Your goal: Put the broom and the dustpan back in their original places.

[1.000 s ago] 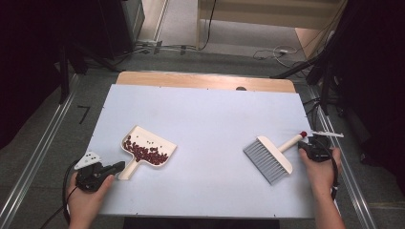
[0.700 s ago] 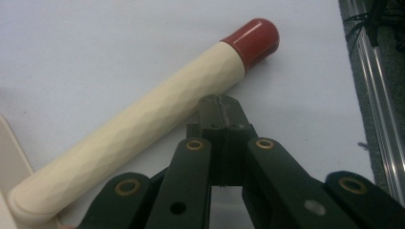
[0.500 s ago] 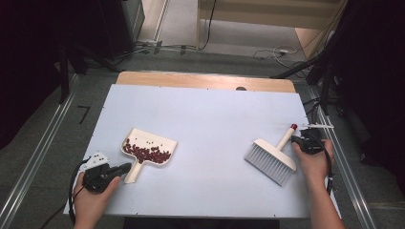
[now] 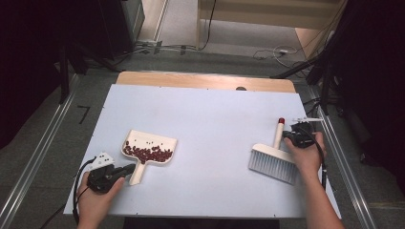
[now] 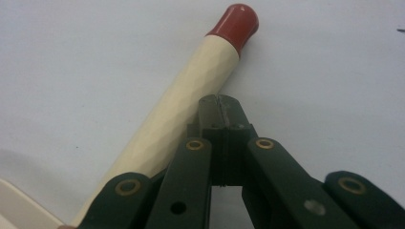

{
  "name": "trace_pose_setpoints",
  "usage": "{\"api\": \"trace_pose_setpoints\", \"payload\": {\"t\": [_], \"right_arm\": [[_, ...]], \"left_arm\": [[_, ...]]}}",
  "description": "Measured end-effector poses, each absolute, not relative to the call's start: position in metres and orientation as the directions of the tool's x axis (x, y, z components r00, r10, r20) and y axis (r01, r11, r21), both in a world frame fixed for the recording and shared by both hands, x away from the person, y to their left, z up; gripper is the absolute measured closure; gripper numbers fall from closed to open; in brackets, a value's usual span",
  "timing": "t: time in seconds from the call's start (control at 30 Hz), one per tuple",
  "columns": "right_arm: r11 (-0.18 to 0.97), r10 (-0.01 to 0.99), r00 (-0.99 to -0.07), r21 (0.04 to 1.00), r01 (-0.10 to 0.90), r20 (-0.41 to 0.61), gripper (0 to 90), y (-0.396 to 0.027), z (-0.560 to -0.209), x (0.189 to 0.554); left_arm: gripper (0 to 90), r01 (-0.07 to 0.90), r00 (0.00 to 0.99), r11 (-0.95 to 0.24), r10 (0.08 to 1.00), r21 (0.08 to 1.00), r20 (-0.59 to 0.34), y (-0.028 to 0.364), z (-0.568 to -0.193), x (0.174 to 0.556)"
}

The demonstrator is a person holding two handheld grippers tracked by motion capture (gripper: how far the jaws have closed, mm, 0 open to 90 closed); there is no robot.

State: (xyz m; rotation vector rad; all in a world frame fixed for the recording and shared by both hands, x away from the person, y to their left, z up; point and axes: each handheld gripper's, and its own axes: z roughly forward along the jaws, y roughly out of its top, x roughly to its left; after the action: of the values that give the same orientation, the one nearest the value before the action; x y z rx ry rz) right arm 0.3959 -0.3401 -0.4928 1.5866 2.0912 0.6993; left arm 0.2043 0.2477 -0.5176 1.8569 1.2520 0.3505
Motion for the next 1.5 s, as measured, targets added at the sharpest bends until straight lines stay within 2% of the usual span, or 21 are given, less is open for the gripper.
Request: {"api": "trace_pose_setpoints", "payload": {"t": [0.83,1.5], "right_arm": [[0.270,0.947,-0.319,0.609,0.746,-0.031,88.5,-0.313,-0.493,0.403],[0.242,0.955,-0.295,0.607,0.757,-0.014,88.5,-0.311,-0.494,0.403]], "left_arm": [[90.0,0.619,0.478,-0.163,0.854,0.769,-0.204,0.240,-0.517,0.205],[90.0,0.615,0.503,-0.184,0.841,0.767,-0.201,0.233,-0.517,0.204]]}}
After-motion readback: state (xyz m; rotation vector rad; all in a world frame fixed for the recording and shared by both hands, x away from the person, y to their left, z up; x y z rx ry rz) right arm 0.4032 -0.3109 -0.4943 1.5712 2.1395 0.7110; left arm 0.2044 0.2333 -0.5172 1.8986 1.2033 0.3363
